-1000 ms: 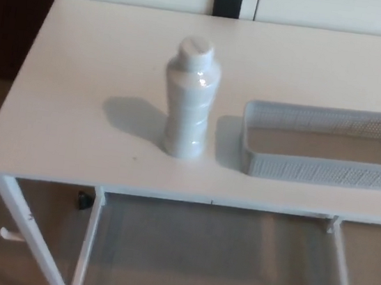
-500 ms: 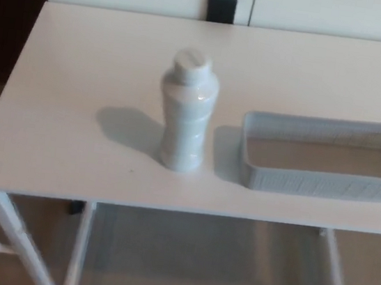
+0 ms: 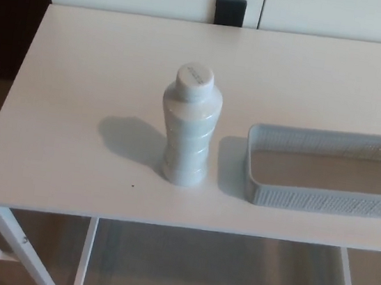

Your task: The robot walk up to a desk on which a bottle is kept on the left hand side and a container is kept on the right hand side. The robot uses its left hand to pick up the bottle and places it in the container.

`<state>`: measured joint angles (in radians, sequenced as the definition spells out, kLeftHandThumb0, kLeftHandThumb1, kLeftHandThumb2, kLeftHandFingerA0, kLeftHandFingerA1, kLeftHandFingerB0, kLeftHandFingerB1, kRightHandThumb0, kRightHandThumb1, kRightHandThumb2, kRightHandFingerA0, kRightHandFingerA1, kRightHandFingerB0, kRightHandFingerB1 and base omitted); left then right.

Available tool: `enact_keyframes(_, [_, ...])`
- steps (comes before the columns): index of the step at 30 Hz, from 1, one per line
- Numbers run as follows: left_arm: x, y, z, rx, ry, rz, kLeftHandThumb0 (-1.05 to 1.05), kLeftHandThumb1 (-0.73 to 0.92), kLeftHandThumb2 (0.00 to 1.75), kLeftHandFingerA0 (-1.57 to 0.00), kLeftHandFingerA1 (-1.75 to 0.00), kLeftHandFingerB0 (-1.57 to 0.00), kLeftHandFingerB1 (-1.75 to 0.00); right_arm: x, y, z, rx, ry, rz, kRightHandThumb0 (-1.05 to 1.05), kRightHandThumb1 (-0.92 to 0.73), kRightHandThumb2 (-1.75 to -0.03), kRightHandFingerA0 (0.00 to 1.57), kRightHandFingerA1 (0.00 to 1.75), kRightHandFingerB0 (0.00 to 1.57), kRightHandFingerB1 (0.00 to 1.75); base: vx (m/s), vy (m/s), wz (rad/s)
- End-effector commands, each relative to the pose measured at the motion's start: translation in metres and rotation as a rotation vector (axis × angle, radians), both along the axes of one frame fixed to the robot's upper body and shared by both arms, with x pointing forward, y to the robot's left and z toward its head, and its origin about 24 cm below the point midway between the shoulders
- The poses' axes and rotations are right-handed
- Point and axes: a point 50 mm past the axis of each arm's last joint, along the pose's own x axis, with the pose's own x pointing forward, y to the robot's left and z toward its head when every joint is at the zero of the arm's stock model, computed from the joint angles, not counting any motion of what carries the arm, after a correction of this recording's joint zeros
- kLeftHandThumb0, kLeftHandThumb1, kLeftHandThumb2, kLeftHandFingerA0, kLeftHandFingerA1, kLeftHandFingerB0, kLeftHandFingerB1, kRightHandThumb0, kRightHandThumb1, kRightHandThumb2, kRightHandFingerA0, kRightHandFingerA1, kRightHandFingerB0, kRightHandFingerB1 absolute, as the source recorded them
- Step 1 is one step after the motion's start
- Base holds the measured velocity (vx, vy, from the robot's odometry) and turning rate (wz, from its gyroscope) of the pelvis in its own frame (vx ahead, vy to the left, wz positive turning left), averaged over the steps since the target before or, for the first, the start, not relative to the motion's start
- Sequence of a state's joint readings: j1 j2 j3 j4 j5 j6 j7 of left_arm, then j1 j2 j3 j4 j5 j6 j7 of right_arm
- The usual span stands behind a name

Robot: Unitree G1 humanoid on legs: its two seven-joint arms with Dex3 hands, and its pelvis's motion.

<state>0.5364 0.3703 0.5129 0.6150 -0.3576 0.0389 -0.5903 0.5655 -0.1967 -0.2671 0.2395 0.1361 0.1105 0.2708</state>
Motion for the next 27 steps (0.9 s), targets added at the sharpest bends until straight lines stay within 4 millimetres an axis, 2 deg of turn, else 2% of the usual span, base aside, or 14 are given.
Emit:
enact_keyframes(1, [-0.003, 0.003, 0.000, -0.009, 0.018, 0.014, -0.22, 0.67, 0.60, -0.55, -0.43, -0.32, -0.33, -0.002, -0.001, 0.004, 0.005, -0.006, -0.002, 0.12, -0.83, -1.52, 0.42, 0.84, 0.15, 0.70, 0.00, 0.000, 0.00])
enact_keyframes(2, [-0.003, 0.003, 0.000, 0.002, 0.022, 0.011, -0.23, 0.70, 0.61, -0.57, -0.44, -0.33, -0.34, -0.002, -0.001, 0.003, 0.009, -0.003, -0.019, 0.12, -0.83, -1.52, 0.44, 0.87, 0.16, 0.70, 0.00, 0.000, 0.00])
enact_keyframes(3, [-0.002, 0.003, -0.001, 0.003, 0.022, 0.017, -0.22, 0.67, 0.60, -0.58, -0.44, -0.34, -0.34, -0.002, -0.002, 0.002, 0.012, -0.005, -0.025, 0.20, -0.44, -1.75, 0.36, 0.95, 0.00, 0.65, 0.00, 0.000, 0.00])
enact_keyframes(4, [-0.001, 0.003, -0.001, -0.001, 0.020, 0.026, -0.22, 0.67, 0.60, -0.58, -0.44, -0.34, -0.34, -0.001, -0.003, 0.001, 0.012, -0.008, -0.023, 0.20, -0.44, -1.75, 0.36, 0.95, 0.00, 0.65, 0.00, 0.000, 0.00])
enact_keyframes(5, [0.000, 0.003, -0.001, -0.007, 0.018, 0.029, -0.21, 0.66, 0.59, -0.56, -0.43, -0.33, -0.33, -0.001, -0.003, 0.001, 0.011, -0.007, -0.016, 0.12, -0.83, -1.53, 0.41, 0.85, 0.13, 0.69, 0.00, 0.000, 0.00])
enact_keyframes(6, [0.001, 0.004, -0.001, -0.013, 0.018, 0.032, -0.21, 0.66, 0.59, -0.56, -0.43, -0.33, -0.33, -0.001, -0.004, 0.000, 0.009, -0.004, -0.006, 0.12, -0.83, -1.53, 0.41, 0.85, 0.13, 0.69, 0.00, 0.000, 0.00])
enact_keyframes(7, [0.001, 0.004, 0.000, -0.007, 0.017, 0.012, -0.22, 0.66, 0.59, -0.54, -0.43, -0.31, -0.33, -0.001, -0.005, -0.001, 0.001, -0.003, -0.008, 0.17, -0.43, -1.75, 0.36, 0.94, 0.00, 0.64, 0.00, 0.000, 0.00])
enact_keyframes(14, [0.002, 0.006, 0.003, -0.015, 0.005, 0.014, -0.19, 0.51, 0.92, -0.41, -0.59, -0.15, -0.47, 0.001, -0.001, 0.001, 0.006, -0.018, -0.001, 0.19, -0.44, -1.75, 0.37, 0.95, 0.00, 0.68, 0.00, 0.000, 0.00])
enact_keyframes(18, [0.015, 0.042, 0.031, 0.095, -0.209, 0.300, -0.23, 0.55, 0.56, -0.38, -0.38, -0.17, -0.29, -0.001, 0.000, 0.001, 0.016, -0.011, -0.007, 0.23, -0.49, -1.75, 0.35, 0.93, 0.00, 0.67, 0.00, 0.000, 0.00])
enact_keyframes(20, [0.053, 0.075, 0.082, 0.256, -0.427, 0.325, -0.37, 0.57, 0.64, -0.10, -0.24, -0.08, -0.24, 0.002, 0.003, 0.005, 0.023, -0.019, -0.009, 0.25, -0.54, -1.75, 0.34, 0.94, 0.00, 0.66, 0.00, 0.000, 0.00])
enact_keyframes(21, [0.103, 0.078, 0.137, 0.390, -0.621, 0.183, -0.25, 0.48, 0.96, 0.00, -0.47, 0.00, -0.47, 0.007, 0.002, 0.008, 0.017, -0.031, 0.000, 0.29, -0.47, -1.74, 0.39, 0.98, 0.00, 0.68, 0.00, 0.000, 0.00])
enact_keyframes(22, [0.119, 0.073, 0.154, 0.414, -0.680, 0.143, -0.52, 0.43, 0.67, -0.18, -0.38, -0.08, -0.32, 0.008, 0.002, 0.007, 0.016, -0.029, -0.004, 0.18, -0.83, -1.52, 0.45, 0.87, 0.16, 0.71, -0.01, -0.005, 0.14])
enact_keyframes(26, [0.210, 0.006, 0.228, 0.473, -0.914, -0.198, -0.44, 0.47, 0.56, -0.07, -0.28, -0.05, -0.21, 0.010, 0.004, 0.004, 0.011, -0.033, -0.001, 0.16, -0.82, -1.51, 0.48, 0.88, 0.20, 0.73, 0.00, -0.001, 0.04])
enact_keyframes(27, [0.219, -0.004, 0.231, 0.483, -0.921, -0.246, -0.47, 0.33, 0.72, 0.00, -0.30, 0.00, -0.21, 0.009, 0.004, 0.004, 0.018, -0.037, 0.003, 0.29, -0.47, -1.75, 0.40, 0.97, 0.02, 0.69, 0.00, 0.000, 0.00])
